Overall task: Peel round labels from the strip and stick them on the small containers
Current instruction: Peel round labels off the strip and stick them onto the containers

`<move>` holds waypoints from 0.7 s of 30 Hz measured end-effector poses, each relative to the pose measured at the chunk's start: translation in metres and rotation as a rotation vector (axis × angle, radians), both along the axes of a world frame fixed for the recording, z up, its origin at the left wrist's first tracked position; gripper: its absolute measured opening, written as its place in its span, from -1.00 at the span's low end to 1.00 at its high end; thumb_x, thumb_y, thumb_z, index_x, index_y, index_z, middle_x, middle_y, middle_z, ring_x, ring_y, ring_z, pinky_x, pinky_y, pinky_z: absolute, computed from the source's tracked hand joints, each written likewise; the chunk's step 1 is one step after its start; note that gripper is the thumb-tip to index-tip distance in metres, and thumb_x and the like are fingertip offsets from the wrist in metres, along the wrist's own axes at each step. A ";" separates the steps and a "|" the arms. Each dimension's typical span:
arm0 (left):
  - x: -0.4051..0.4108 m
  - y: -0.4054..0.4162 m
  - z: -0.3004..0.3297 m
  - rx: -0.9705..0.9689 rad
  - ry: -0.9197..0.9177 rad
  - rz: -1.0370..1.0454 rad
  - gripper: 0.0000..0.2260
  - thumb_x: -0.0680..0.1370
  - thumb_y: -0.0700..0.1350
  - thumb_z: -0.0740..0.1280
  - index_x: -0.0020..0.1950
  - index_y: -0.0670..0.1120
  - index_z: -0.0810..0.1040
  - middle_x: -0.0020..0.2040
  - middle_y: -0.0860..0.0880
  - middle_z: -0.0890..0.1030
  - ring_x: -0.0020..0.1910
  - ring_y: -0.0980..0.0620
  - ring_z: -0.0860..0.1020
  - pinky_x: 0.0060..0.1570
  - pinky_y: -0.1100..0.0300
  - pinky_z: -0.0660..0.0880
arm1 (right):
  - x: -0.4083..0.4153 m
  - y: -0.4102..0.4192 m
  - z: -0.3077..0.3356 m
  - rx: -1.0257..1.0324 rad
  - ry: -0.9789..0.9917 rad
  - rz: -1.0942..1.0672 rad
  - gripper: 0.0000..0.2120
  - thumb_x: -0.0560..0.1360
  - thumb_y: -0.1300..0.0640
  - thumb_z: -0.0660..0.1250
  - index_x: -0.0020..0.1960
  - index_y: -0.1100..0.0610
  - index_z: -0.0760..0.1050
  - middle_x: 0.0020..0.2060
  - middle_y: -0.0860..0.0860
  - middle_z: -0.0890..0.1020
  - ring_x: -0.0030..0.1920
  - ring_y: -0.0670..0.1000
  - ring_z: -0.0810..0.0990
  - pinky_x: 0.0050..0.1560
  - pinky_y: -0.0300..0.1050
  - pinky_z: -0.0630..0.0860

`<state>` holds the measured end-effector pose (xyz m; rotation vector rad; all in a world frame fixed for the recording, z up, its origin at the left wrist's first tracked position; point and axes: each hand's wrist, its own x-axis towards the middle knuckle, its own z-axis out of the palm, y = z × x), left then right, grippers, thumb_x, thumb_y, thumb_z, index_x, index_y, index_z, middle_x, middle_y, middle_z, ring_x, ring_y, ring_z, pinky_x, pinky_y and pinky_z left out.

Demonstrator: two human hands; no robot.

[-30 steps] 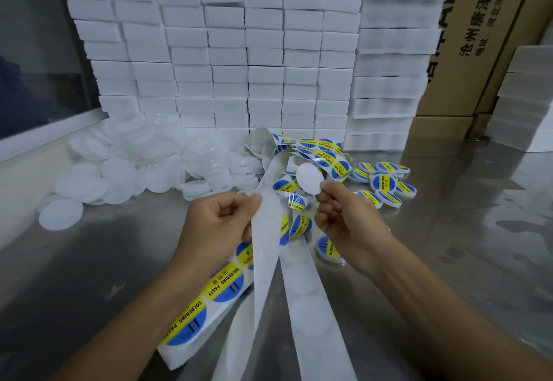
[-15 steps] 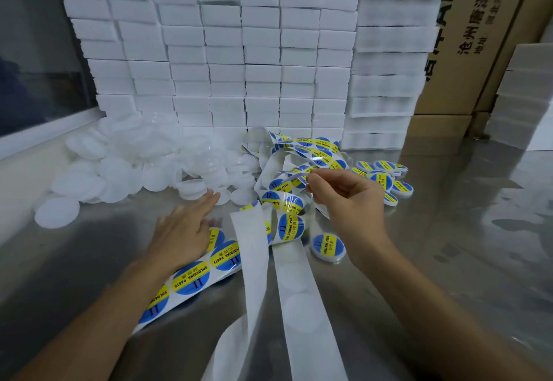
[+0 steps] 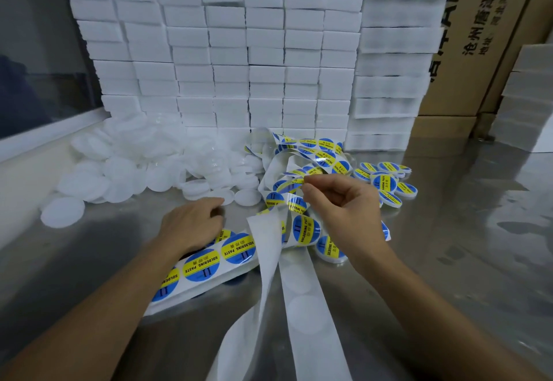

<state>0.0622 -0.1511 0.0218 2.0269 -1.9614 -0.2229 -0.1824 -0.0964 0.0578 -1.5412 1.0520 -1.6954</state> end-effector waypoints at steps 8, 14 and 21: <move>0.008 -0.005 -0.009 -0.268 0.261 0.124 -0.88 0.50 -0.11 0.42 -0.22 0.06 0.66 -0.08 0.02 0.69 -0.21 0.15 0.52 -0.13 0.17 0.44 | -0.001 0.000 -0.001 -0.042 0.086 -0.039 -0.76 0.45 0.32 0.44 -0.10 -0.02 0.68 -0.16 -0.06 0.72 -0.23 -0.06 0.69 -0.21 -0.21 0.61; 0.002 0.007 0.001 -0.436 0.368 0.175 -0.71 0.49 -0.23 0.35 -0.36 0.09 0.48 -0.29 0.11 0.58 -0.31 0.16 0.50 -0.37 0.24 0.34 | -0.001 0.000 -0.003 -0.041 0.090 -0.086 -0.87 0.46 0.24 0.45 -0.06 0.04 0.69 -0.14 -0.05 0.72 -0.25 -0.07 0.67 -0.26 -0.18 0.59; -0.038 0.039 0.036 -0.361 0.993 -0.027 -0.83 0.63 -0.11 0.24 -0.15 0.05 0.50 -0.18 0.06 0.59 -0.38 0.15 0.60 -0.25 0.23 0.49 | 0.002 0.002 -0.005 -0.016 0.134 -0.050 -0.79 0.46 0.18 0.47 0.09 0.04 0.62 0.09 -0.03 0.64 -0.12 -0.02 0.70 -0.12 0.12 0.63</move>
